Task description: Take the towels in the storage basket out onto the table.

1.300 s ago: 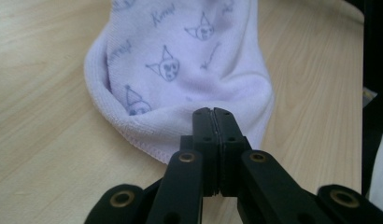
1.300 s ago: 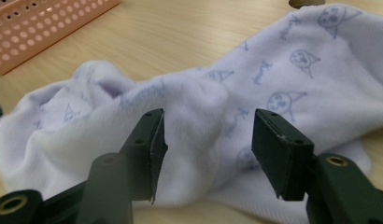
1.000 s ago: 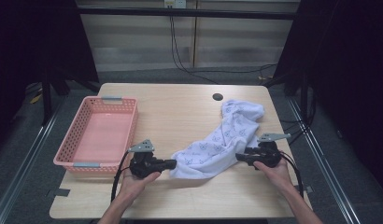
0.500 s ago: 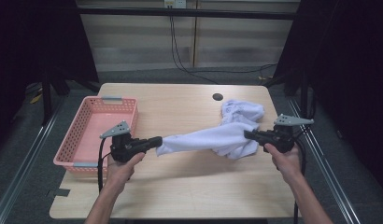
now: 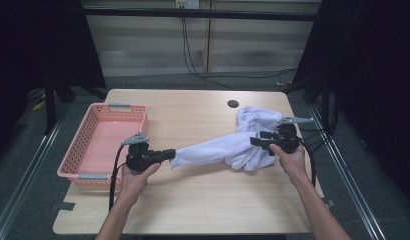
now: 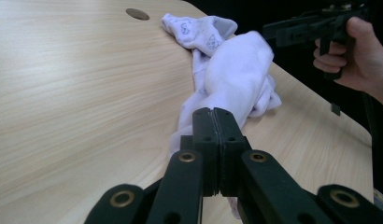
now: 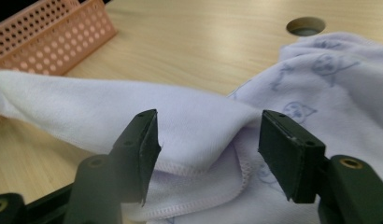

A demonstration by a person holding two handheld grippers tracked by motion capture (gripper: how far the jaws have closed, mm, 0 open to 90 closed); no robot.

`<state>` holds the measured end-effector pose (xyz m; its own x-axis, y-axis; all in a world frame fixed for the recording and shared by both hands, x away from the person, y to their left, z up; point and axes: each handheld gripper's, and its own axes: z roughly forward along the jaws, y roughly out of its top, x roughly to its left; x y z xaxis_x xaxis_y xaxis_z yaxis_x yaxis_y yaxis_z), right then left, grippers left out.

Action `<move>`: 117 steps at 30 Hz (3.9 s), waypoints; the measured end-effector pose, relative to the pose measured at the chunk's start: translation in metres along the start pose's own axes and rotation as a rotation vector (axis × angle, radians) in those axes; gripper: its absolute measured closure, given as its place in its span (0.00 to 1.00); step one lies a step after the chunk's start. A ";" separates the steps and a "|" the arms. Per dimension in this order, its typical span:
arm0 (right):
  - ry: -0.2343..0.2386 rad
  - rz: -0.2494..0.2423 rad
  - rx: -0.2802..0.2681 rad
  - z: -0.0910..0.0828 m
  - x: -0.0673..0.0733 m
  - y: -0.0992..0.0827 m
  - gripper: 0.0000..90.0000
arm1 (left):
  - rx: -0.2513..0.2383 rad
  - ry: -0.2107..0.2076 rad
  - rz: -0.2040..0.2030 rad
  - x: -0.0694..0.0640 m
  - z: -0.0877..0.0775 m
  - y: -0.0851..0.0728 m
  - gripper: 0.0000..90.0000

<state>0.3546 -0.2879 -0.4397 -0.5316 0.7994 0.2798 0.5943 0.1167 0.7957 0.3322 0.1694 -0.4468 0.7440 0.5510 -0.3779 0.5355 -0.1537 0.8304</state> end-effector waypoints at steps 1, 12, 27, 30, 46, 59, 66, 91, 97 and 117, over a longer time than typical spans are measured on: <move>0.001 0.009 -0.015 -0.004 -0.002 0.000 0.45 | -0.002 -0.010 -0.002 0.000 -0.002 -0.001 0.99; 0.016 -0.030 0.003 0.009 -0.006 -0.010 0.59 | 0.025 -0.011 -0.013 0.002 0.005 -0.008 0.99; 0.045 -0.052 -0.135 -0.010 0.006 0.018 0.97 | -0.060 -0.070 0.030 -0.019 0.003 0.019 0.99; 0.024 -0.090 -0.192 -0.038 0.012 0.046 0.97 | -0.130 -0.056 0.042 -0.021 -0.006 0.047 0.99; -0.030 -0.143 -0.384 -0.110 0.025 0.140 0.97 | -0.331 -0.022 0.146 -0.044 -0.039 0.164 1.00; -0.049 -0.229 -0.495 -0.165 0.050 0.211 0.97 | -0.425 -0.035 0.242 -0.073 -0.070 0.214 1.00; -0.031 -0.208 -0.380 -0.150 0.047 0.149 0.97 | -0.299 -0.052 0.188 -0.062 -0.052 0.163 1.00; 0.110 -0.075 -0.031 -0.165 0.105 -0.127 0.85 | 0.054 -0.232 0.078 -0.093 -0.057 -0.050 0.99; 0.068 -0.061 -0.019 -0.168 0.098 -0.140 0.61 | 0.117 -0.187 0.094 -0.085 -0.058 -0.069 0.83; -0.020 -0.134 0.169 -0.076 0.028 -0.112 0.53 | 0.357 -0.076 0.164 -0.045 0.080 -0.046 0.67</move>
<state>0.2275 -0.3229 -0.4803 -0.6015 0.7816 0.1656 0.6131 0.3187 0.7228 0.3054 0.0860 -0.5009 0.8515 0.4350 -0.2928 0.5024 -0.5170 0.6931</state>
